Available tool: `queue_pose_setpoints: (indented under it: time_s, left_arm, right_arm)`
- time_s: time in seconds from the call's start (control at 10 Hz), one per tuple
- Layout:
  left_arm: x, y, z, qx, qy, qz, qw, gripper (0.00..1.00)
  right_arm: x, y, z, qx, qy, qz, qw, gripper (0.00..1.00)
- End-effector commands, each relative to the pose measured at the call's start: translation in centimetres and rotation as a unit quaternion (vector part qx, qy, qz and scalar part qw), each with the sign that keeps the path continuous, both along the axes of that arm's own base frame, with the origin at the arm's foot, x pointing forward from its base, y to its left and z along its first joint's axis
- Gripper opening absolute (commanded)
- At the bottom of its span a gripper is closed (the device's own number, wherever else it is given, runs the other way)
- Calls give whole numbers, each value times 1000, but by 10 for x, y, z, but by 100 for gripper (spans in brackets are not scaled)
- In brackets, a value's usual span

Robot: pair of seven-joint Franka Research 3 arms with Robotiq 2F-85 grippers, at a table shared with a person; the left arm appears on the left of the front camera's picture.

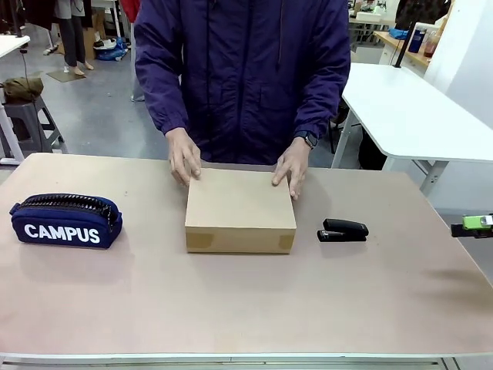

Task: Pack the item into the box.
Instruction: Close the Mailer Box.

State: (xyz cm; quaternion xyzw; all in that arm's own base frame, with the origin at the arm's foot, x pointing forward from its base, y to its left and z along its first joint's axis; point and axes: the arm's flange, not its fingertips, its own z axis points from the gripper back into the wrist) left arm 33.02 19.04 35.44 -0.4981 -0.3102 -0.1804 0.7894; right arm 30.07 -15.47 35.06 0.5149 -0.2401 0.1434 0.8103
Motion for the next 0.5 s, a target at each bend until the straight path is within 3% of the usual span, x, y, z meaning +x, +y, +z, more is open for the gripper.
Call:
queue_pose_setpoints:
  time_s: [0.0,0.4]
  left_arm:
    - [-5,-2,1,8,-3,-3,1000,100]
    - [-5,-2,1,8,-3,-3,1000,100]
  right_arm:
    - [-4,3,2,2,0,5,1000,100]
    - [-4,3,2,2,0,5,1000,100]
